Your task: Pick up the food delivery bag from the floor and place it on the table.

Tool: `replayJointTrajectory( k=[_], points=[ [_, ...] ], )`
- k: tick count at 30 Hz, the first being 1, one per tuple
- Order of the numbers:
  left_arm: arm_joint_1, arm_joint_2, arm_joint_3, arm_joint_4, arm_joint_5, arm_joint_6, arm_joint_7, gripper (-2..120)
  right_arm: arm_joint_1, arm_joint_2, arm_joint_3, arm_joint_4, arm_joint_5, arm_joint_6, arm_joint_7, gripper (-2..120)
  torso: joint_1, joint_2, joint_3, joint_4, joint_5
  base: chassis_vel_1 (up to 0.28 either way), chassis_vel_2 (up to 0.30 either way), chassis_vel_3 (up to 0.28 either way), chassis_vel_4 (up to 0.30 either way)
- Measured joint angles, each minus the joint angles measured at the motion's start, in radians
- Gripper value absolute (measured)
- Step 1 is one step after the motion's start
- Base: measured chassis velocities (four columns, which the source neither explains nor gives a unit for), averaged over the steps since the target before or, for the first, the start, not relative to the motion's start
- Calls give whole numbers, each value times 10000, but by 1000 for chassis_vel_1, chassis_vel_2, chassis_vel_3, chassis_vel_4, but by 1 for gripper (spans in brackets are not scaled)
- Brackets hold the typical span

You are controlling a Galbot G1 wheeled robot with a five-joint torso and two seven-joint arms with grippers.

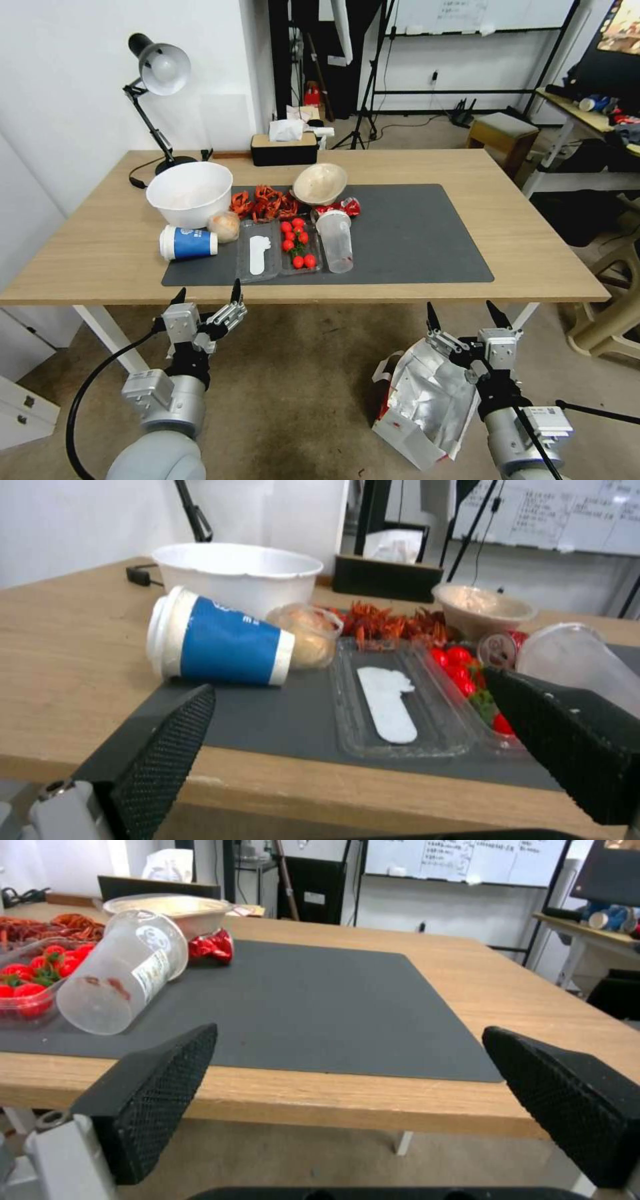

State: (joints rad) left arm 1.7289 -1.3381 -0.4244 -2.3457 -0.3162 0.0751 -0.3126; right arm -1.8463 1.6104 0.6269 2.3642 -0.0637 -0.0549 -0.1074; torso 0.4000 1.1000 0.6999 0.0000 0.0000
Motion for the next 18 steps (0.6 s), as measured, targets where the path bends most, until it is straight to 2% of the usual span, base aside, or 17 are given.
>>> replayJointTrajectory(
  k=[7, 18],
  points=[
    [187, -15, -13, 217, -96, -552, 60, 100, 12, -9, -7, -2, -116, 131, -104, 100, 0, 0, 0, 0, 0, 0, 0, 0, 0],
    [319, -54, 13, 347, -182, -922, 50, 100, 34, -15, -31, -3, -120, 241, -208, 100, 0, 0, 0, 0, 0, 0, 0, 0, 0]
  ],
)
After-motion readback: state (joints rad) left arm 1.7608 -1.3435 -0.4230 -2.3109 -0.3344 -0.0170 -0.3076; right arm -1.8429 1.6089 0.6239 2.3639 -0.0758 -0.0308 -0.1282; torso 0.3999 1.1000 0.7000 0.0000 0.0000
